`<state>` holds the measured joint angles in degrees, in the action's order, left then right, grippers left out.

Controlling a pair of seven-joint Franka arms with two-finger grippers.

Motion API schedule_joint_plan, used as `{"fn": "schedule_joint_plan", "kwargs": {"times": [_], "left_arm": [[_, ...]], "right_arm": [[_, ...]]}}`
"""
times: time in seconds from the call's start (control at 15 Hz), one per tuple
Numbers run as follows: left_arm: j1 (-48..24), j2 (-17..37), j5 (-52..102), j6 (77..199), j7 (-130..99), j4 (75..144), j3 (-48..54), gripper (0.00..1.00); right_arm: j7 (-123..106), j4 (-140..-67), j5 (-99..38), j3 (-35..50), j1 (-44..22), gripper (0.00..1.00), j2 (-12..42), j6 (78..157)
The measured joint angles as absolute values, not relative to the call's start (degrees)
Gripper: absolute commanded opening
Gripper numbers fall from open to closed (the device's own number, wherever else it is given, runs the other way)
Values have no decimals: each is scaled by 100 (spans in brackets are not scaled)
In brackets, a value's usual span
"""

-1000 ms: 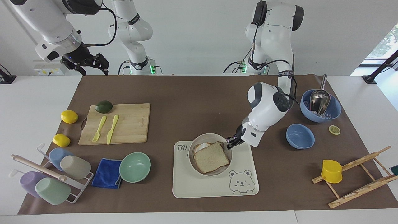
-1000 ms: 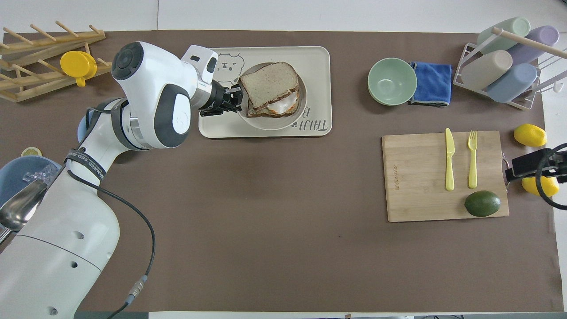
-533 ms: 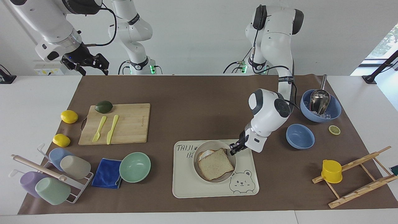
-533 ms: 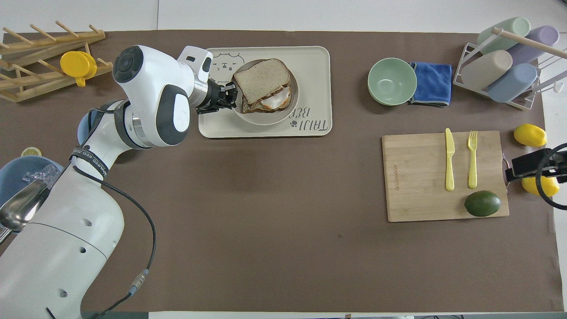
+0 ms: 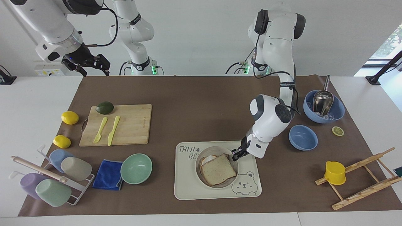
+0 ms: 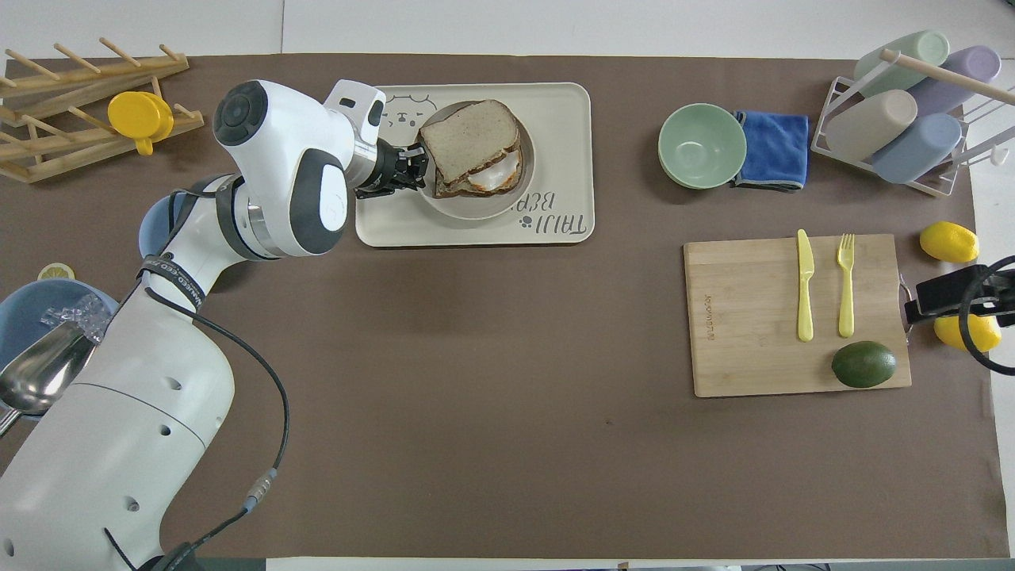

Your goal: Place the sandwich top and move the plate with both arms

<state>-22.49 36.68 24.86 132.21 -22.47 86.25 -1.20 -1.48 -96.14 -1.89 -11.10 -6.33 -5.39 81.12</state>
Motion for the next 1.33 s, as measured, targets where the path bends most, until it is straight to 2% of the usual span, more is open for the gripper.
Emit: {"fn": "schedule_joint_plan", "kwargs": {"times": [0.33,0.8,1.0,1.33], "left_arm": [[-2248,3684,2391,13217,-2130,8625,-118,100],[-2240,3583,2386,12845,-2091,8553,-113,100],[-2181,3354,2385,12434,-2061,8506,-121,100],[-2105,2661,2062,11551,-2060,8494,-303,100]], "right_arm": [[-148,-9613,-52,-1122,-616,100,-539,8808],[-148,-9613,-48,-1121,-618,100,-539,8853],[-148,-9613,-48,-1095,-643,100,-539,8853],[-148,-9613,-48,-1080,-643,100,-539,8847]]}}
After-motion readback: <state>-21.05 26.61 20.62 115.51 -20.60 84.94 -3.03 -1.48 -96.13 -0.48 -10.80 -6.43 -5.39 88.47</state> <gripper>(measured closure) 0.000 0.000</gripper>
